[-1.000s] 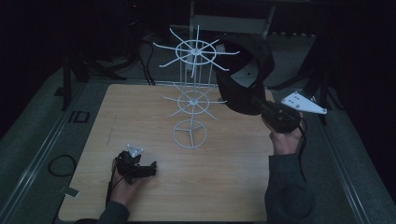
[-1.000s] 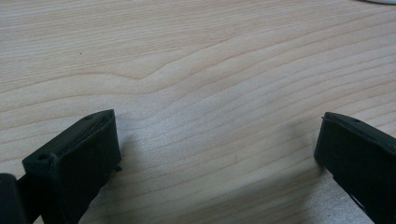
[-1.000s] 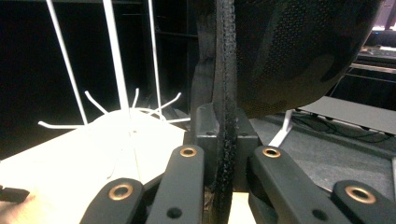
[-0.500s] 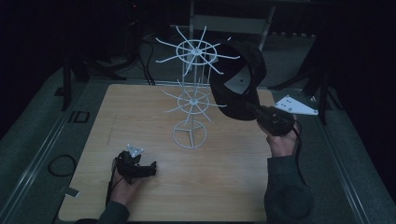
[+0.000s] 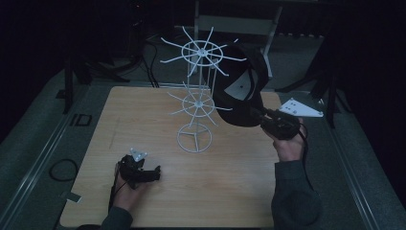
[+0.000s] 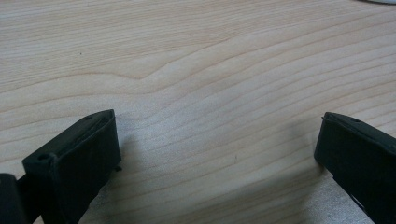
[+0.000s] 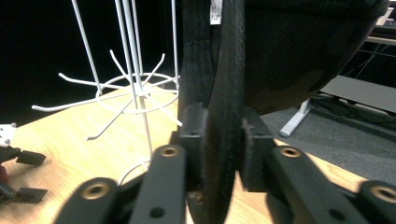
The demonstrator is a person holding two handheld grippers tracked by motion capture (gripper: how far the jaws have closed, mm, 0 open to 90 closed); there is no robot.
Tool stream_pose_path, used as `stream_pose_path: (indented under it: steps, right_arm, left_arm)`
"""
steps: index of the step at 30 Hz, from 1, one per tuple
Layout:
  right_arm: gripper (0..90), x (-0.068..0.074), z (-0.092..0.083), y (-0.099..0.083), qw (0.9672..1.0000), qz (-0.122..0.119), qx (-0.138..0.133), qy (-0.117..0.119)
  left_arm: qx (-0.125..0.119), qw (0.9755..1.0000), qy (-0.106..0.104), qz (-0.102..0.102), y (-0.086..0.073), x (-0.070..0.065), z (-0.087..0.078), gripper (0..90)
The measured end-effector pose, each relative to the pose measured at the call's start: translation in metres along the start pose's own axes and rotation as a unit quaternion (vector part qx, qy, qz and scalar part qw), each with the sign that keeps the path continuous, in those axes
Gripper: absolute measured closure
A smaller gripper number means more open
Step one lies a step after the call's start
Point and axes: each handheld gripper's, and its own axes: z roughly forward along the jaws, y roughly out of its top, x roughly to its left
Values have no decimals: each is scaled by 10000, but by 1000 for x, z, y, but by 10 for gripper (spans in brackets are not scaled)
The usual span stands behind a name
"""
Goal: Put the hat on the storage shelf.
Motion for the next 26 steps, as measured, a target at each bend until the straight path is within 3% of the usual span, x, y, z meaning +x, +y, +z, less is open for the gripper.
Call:
stream_pose_path:
  steps: [7, 11, 14, 26]
  right_arm:
    - [452, -1, 2, 0, 9997, 119, 191, 2]
    - [299, -1, 5, -1, 9993, 101, 288, -193]
    - [219, -2, 6, -2, 9991, 160, 338, -210]
    - [146, -5, 5, -12, 9986, 305, 376, -202]
  left_arm:
    - [-1, 10000, 1, 7, 0, 0, 0, 1]
    - [-1, 10000, 1, 0, 0, 0, 0, 1]
    - [0, 10000, 1, 7, 0, 0, 0, 1]
    - [-2, 10000, -1, -2, 0, 0, 0, 1]
